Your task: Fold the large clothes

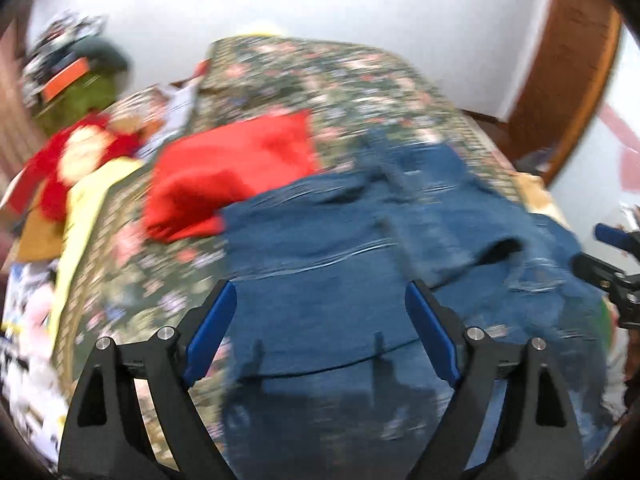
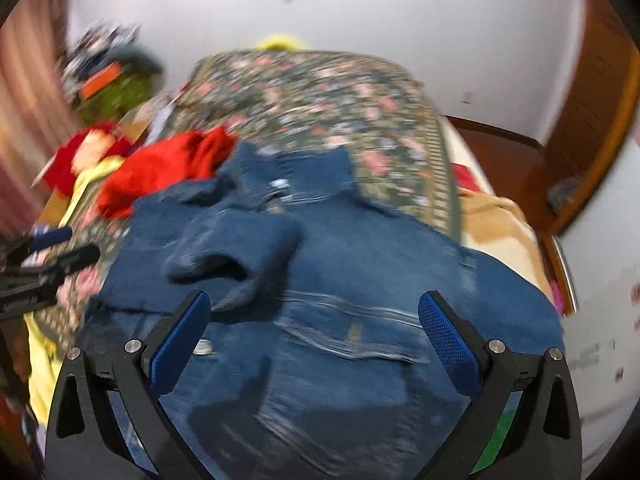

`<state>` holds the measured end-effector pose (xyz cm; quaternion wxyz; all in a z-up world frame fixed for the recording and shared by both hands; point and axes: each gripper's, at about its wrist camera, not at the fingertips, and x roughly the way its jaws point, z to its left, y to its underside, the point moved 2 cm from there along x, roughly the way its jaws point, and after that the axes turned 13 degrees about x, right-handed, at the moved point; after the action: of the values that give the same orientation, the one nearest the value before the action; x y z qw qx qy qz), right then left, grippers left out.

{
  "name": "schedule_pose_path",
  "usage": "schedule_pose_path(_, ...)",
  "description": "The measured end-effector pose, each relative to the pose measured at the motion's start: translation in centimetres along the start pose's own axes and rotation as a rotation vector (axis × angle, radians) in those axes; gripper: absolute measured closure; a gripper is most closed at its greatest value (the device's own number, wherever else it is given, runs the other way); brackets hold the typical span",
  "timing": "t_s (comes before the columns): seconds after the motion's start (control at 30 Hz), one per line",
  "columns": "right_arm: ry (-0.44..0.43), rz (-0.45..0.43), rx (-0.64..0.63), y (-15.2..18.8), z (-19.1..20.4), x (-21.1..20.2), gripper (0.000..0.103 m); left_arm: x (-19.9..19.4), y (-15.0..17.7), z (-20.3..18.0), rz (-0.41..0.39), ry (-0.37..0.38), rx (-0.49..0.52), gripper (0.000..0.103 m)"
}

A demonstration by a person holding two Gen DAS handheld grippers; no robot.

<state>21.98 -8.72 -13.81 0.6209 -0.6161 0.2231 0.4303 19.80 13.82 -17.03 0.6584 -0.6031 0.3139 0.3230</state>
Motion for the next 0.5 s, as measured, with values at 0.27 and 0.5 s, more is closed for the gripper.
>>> schedule_pose_path(0.27, 0.120, 0.081, -0.460, 1.2, 7.2, 5.6, 0.000, 1.5, 5.9, 5.8, 0.085, -0.026, -0.193, 0.017)
schedule_pose_path(0.5, 0.236, 0.029, -0.787, 2.4, 10.6, 9.2, 0.000, 2.6, 9.3, 7.3, 0.127, -0.026, -0.293, 0.017)
